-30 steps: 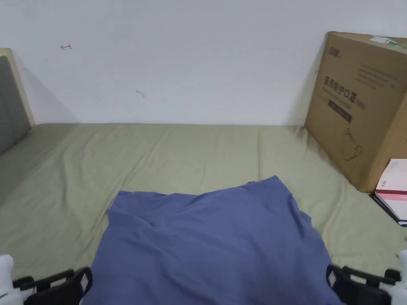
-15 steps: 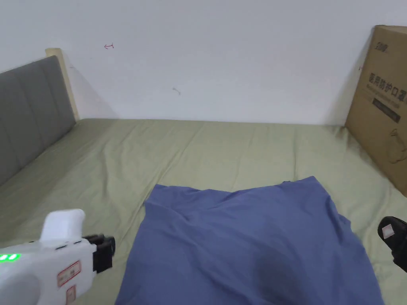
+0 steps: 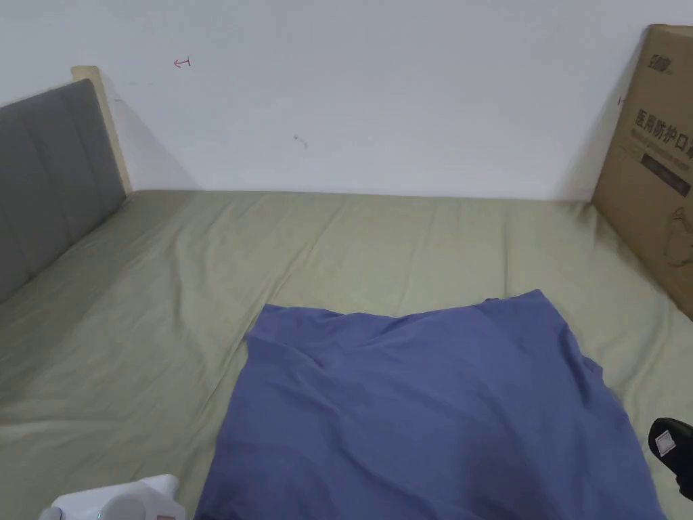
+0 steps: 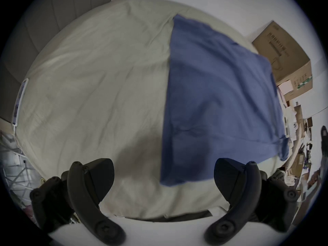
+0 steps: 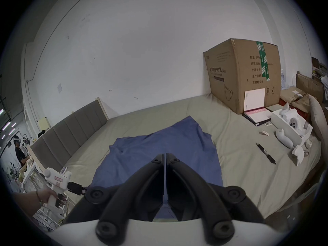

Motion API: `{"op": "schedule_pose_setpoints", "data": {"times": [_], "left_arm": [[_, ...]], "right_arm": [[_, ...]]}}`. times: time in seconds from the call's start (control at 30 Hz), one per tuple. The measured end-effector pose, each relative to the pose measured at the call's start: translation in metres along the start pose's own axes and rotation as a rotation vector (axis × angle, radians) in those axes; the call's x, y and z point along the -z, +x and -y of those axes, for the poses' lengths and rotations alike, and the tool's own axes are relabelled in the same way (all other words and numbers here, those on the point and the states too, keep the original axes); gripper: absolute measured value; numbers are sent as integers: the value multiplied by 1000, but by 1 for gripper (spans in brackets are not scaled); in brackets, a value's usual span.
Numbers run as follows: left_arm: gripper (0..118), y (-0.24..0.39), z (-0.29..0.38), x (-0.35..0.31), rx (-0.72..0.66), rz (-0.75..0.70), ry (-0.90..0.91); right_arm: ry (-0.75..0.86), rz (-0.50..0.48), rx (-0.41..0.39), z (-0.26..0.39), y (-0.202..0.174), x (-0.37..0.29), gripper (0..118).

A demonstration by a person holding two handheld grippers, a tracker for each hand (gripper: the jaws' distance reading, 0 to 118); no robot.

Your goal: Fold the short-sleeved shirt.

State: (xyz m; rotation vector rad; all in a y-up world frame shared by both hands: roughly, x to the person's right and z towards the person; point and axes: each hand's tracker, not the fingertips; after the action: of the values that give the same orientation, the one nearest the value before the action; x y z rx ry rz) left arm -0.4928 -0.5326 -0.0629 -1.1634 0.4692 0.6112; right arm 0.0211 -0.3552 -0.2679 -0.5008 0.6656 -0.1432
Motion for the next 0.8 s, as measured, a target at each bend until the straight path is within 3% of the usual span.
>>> {"op": "schedule_pose_setpoints", "data": {"times": [0.13, 0.23, 0.27, 0.3, 0.33, 0.37, 0.4, 0.47, 0.5, 0.53, 0.6, 0.73, 0.8], "left_arm": [[118, 16, -2, -6, 100, -64, -42], [115, 35, 9, -37, 247, -116, 85], [104, 38, 12, -46, 247, -79, 116], [81, 38, 12, -51, 222, 6, 118], [52, 39, 13, -57, 191, 3, 126], [11, 36, 14, -66, 167, 35, 134], [1, 34, 13, -74, 130, 122, 148], [1, 33, 14, -91, 64, 170, 198], [1, 30, 13, -99, 53, 171, 223], [1, 31, 14, -105, 54, 180, 241], [1, 35, 17, -114, 71, 187, 251], [1, 45, 23, -119, 104, 116, 249], [1, 44, 25, -112, 95, 80, 216]], "right_arm": [[-19, 29, -8, 6, 2, -3, 2], [-33, 53, -6, 11, 12, -1, 2], [-48, 63, 2, 13, 17, 0, 2], [-71, 80, 11, 15, 22, 2, 2], [-97, 89, 25, 17, 28, 4, 2], [-143, 104, 42, 18, 35, 8, 2], [-191, 116, 48, 19, 44, 13, 2], [-330, 111, 63, 22, 62, 28, 2], [-428, 122, 67, 26, 72, 38, 7], [-517, 155, 66, 35, 82, 49, 29], [-617, 219, 87, 54, 101, 66, 108], [-767, 239, 111, 84, 126, 95, 111], [-773, 209, 71, 91, 124, 100, 101]]}}
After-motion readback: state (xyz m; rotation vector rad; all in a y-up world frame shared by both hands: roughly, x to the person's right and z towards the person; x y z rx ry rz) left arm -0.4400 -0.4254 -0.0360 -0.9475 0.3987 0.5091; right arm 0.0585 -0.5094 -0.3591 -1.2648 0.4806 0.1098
